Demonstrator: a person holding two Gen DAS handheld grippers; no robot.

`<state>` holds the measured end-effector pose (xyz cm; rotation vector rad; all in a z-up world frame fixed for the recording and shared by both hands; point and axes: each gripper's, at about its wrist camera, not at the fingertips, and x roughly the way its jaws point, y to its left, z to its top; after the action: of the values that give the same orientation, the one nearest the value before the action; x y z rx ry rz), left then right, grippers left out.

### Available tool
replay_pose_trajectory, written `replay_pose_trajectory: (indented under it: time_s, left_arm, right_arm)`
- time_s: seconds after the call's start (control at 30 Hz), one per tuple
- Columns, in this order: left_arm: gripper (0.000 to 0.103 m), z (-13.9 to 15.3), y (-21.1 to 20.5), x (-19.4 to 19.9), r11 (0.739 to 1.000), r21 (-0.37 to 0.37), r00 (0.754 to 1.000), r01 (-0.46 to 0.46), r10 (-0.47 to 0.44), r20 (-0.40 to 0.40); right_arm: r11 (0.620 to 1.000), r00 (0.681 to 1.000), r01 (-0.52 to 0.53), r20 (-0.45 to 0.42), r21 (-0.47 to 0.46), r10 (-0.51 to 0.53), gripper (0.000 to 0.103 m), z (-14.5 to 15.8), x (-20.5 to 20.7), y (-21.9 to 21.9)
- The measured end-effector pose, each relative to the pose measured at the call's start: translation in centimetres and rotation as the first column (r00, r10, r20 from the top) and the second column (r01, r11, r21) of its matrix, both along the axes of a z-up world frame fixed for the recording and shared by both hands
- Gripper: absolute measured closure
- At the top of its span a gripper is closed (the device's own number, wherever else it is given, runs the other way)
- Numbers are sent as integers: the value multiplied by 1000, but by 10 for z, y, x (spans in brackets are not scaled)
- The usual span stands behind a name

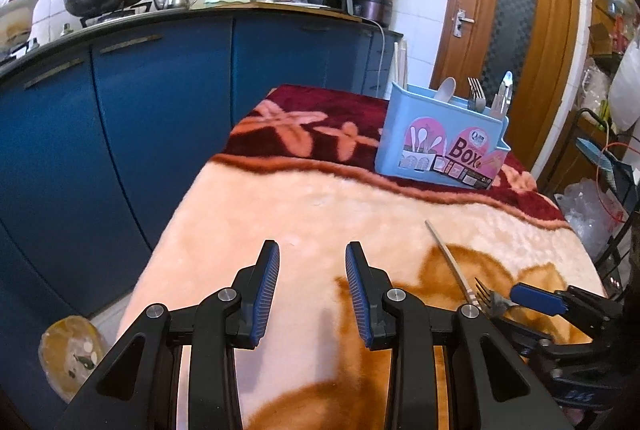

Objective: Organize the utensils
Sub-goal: 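Grasp a white stick with the left gripper while the right grasps a steel fork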

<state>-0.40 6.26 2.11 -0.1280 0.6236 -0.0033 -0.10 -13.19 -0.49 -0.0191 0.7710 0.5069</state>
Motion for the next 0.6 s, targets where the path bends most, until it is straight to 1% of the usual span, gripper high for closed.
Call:
replay_pose_trajectory:
  time_s: [0.1,0.17,0.2,0.23,0.27,0.3,0.33,0.4,0.43,0.5,0.6]
  left_arm:
    - [68,-1,4,-1,1000,-18,1000,-5,5,4]
    - [68,-4,6,-1,1000,-27,1000,-5,5,1]
    - [68,-5,7,0,1000,-30,1000,-4,4,-1]
    - [68,-6,7,1,999,-32,1000,-2,2,-3]
    - [68,-7,7,2,999,-35,1000,1,-1,-5]
    - [68,-8,7,2,999,-37,1000,5,-5,-7]
    - [68,-9,6,3,999,-38,1000,7,-7,-7]
    - [68,-10,5,5,999,-45,1000,14,-14,-10]
    - [68,-11,4,5,999,-46,1000,15,-16,-11]
    - [68,-11,1,7,999,-45,1000,20,-20,-16]
    - [68,-12,-5,9,999,-42,999,29,-31,-24]
  right_arm:
    - [999,1000,10,22,-52,-9,40,-2,7,10]
    - [998,999,0,35,-69,2,40,-3,8,13]
    - [997,999,0,38,-76,3,44,-3,9,13]
    - [997,999,2,40,-79,1,52,-3,10,12]
    - [997,999,3,43,-79,1,56,-3,11,10]
    - [997,999,5,46,-75,-1,65,-2,12,9]
    - [997,999,7,52,-71,-3,76,-2,12,7]
    - [997,997,29,74,-67,-24,87,1,14,3]
    - [997,996,41,81,-65,-35,90,3,14,1]
    - [996,993,81,95,-45,-76,91,8,18,-9]
    - [991,986,136,93,-4,-135,93,17,27,-28]
